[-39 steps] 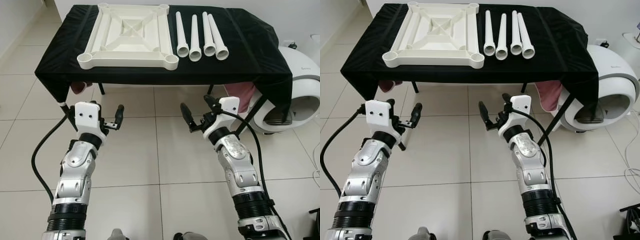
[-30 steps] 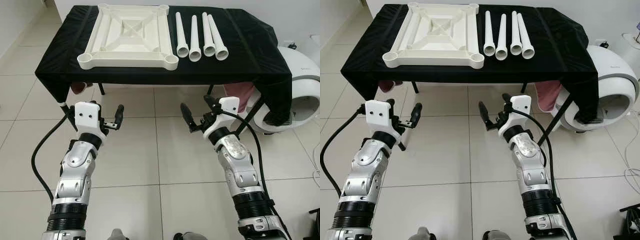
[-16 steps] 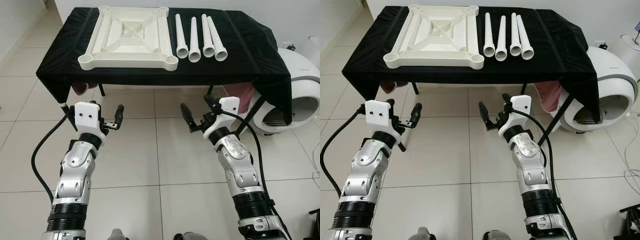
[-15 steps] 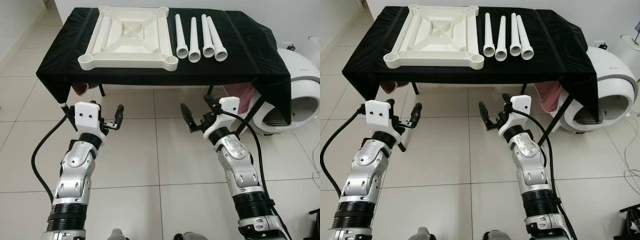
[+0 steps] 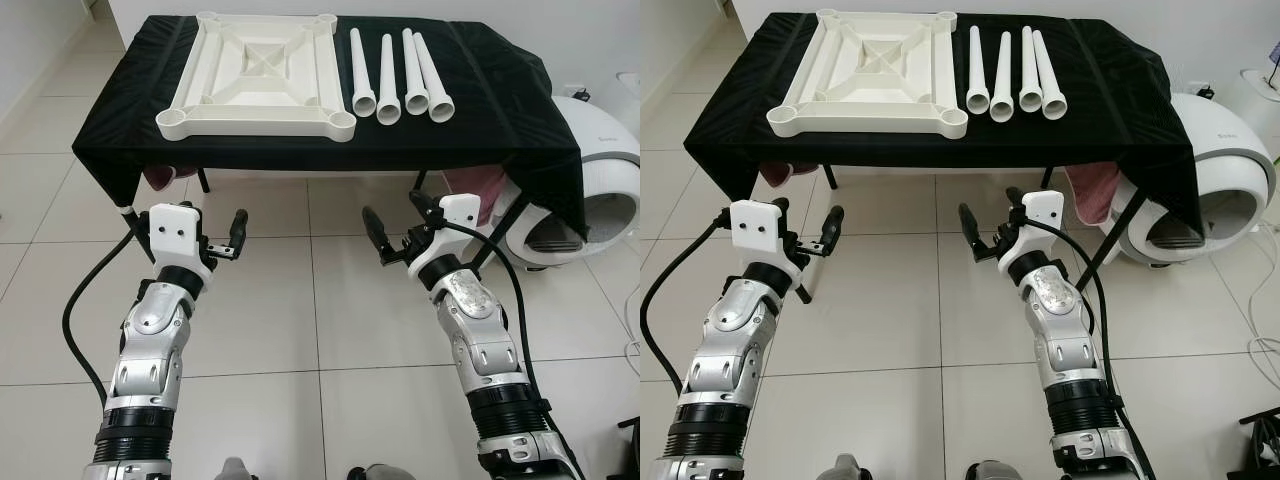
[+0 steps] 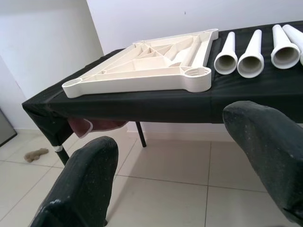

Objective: Building children table

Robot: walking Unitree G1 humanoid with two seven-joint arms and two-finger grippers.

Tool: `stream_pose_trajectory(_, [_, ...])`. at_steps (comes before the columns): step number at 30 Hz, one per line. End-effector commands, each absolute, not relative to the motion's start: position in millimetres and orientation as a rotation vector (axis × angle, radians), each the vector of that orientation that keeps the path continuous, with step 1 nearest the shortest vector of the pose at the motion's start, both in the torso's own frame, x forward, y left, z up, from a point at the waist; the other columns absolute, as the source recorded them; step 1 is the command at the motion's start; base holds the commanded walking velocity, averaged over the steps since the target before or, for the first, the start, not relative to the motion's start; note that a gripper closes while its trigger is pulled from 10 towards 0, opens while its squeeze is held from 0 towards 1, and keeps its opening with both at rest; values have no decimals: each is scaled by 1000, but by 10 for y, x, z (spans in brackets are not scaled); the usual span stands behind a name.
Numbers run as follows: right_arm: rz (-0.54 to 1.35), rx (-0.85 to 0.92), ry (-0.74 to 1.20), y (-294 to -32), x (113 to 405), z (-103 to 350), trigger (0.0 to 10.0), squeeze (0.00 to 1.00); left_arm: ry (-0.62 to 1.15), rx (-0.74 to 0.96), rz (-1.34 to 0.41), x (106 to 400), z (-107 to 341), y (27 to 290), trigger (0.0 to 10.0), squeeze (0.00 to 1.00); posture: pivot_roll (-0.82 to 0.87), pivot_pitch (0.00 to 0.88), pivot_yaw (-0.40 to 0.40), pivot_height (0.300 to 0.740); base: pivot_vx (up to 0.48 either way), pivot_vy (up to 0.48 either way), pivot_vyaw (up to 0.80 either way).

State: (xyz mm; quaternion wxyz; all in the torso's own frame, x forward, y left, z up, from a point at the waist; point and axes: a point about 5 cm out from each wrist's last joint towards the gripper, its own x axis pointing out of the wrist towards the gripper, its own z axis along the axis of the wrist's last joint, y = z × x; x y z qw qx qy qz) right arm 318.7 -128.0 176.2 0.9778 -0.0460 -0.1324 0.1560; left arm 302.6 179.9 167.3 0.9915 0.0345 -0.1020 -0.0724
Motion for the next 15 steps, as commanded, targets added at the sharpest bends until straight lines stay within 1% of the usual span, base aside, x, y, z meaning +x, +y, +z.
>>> stream_pose_trajectory(1, [309,-91,-255,-1293,3168,1727,10000,0,-197,71,-134,3005,1658,1813,10000,0,-13,92,-9,740,0,0,0])
stream_pose_trajectory(15, [311,-95,-262,-1298,3171,1748,10000,0,-209,58,-137,2998,1681,1816,10000,0,-14,97,-11,740,0,0,0])
